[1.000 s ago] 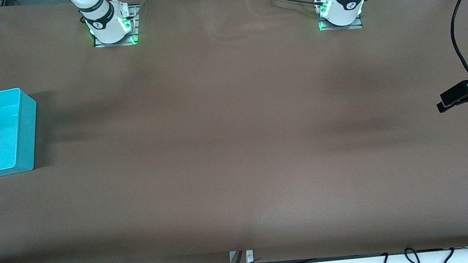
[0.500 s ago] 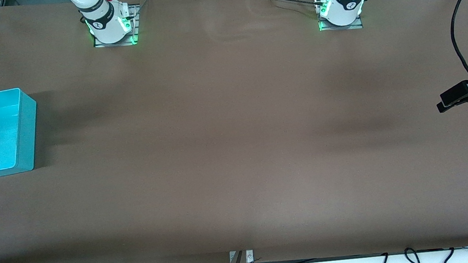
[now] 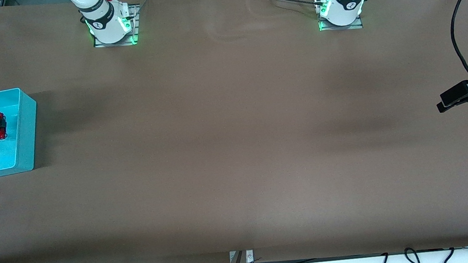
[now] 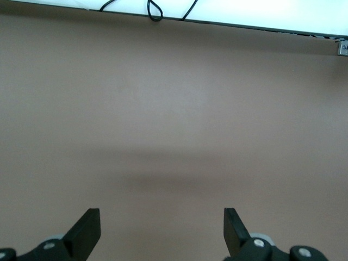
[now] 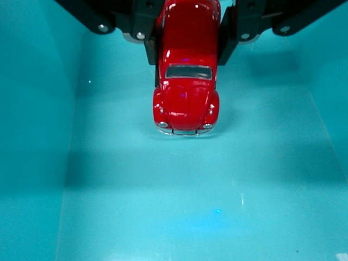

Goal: Wind red beetle toy and store in blue box

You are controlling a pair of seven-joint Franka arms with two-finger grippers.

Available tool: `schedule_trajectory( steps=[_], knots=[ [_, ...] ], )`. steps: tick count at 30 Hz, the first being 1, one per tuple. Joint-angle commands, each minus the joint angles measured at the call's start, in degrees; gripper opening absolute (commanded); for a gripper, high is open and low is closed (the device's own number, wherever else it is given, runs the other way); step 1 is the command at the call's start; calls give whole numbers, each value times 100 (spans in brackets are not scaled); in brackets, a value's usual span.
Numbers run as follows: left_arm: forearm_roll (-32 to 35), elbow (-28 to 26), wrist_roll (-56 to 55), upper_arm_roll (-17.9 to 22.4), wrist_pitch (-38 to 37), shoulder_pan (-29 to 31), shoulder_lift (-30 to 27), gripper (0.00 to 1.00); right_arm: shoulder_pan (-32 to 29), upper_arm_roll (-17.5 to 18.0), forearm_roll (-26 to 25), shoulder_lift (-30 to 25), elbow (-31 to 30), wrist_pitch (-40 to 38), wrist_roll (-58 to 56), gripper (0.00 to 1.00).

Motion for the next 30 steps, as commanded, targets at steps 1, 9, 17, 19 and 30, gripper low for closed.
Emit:
schedule_trajectory(
  steps=[1, 9, 17, 19, 30],
  knots=[
    [-67, 2, 22, 16, -40, -3, -36, 100, -63, 27, -110, 14, 36, 41, -98, 11],
    [-67, 2, 13, 25, -40, -3, -36, 100, -63, 35, -102, 32, 36, 23, -63, 18],
    [-75, 2, 13, 16, -40, -3, -36, 100, -63, 44, -102, 50, 36, 32, -19, 69],
    [-75, 2, 13, 16, -40, -3, -36, 100, -63, 44, -102, 50, 45, 32, -19, 79],
    [-75, 2, 13, 16, -40, -12, -36, 100, -63, 44, -102, -3, 36, 6, -19, 100]
  ],
)
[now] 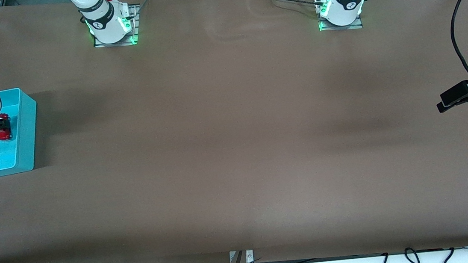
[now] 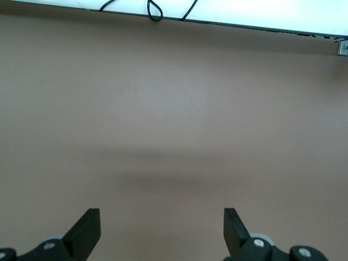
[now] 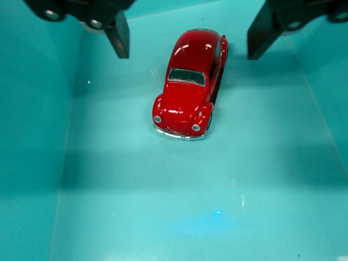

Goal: Wind red beetle toy and store in blue box

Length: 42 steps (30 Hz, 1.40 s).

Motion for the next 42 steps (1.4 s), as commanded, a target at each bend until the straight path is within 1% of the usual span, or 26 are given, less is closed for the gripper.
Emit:
schedule_trajectory(
  steps=[1, 4, 11, 13, 20, 42],
  knots=[
    [-75, 2, 13, 16, -40, -11, -36, 100, -54, 52, -101, -67, 38, -20, 4, 100],
    [-75, 2, 13, 16, -40, -11, -36, 100, -54, 70, -101, -182, 21, -81, 13, 100],
    [-75, 2, 13, 16, -40, -11, -36, 100, -28, 113, -101, -594, 12, -634, 13, 100],
    [-75, 2, 13, 16, -40, -11, -36, 100, -28, 192, -101, -700, 12, -793, 13, 100],
    [-75, 2, 13, 16, -40, -2, -36, 100, -28, 263, -101, -990, 12, -1144, 4, 100],
    [-75, 2, 13, 16, -40, -11, -36, 100, 376, 263, -101, -2264, -23, -2550, 13, 100]
  ],
)
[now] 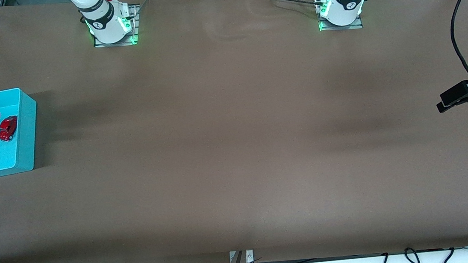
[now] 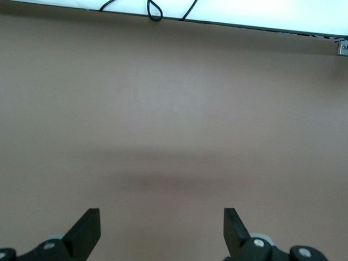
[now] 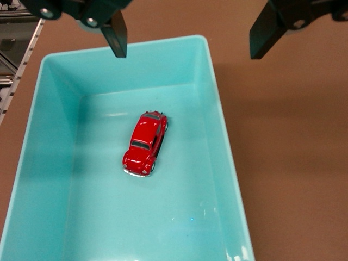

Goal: Wind red beetle toy and store in blue box

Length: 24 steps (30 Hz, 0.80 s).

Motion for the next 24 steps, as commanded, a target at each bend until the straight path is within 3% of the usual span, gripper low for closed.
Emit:
schedule_trajectory(
  steps=[1, 24],
  knots=[
    [-75, 2, 13, 17, -40, -10, -36, 100, 132, 12, -101, -411, -101, -325, 21, 100],
    [-75, 2, 13, 17, -40, -10, -36, 100, 809, 21, -22, -1641, -92, -792, 39, 100]
  ],
)
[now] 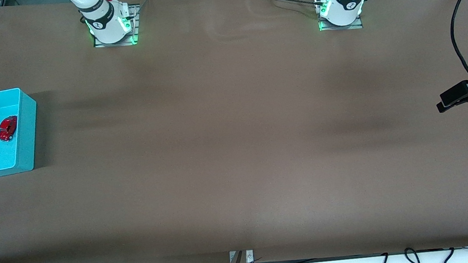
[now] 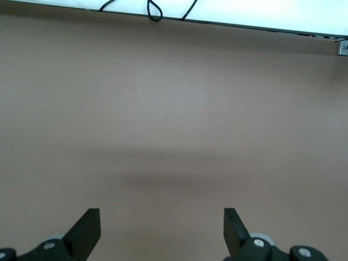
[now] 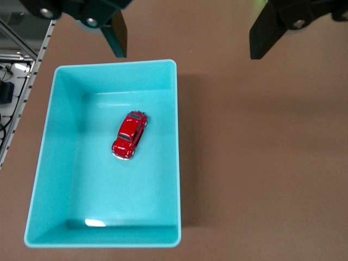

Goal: Wind red beetle toy and store in blue box

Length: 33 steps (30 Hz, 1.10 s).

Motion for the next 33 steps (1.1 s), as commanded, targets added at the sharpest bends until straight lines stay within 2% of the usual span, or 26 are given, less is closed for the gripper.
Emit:
schedule_trajectory(
  steps=[1, 11, 22, 26, 33],
  knots=[
    [-75, 2, 13, 17, -40, -9, -36, 100, 239, -5, -14, -372, -84, -88, 44, 100],
    [-75, 2, 13, 17, -40, 0, -36, 100, 266, 451, 293, -592, 83, -448, 896, 100],
    [-75, 2, 22, 17, -40, 0, -36, 100, 274, 1295, 566, -513, 382, -782, 2030, 100],
    [-66, 2, 13, 17, -40, 0, -36, 100, 283, 1462, 873, -452, 400, -800, 2223, 100],
    [-75, 2, 22, 17, -40, 0, -36, 100, 292, 1726, 944, -162, 882, -1028, 2522, 100]
  ],
)
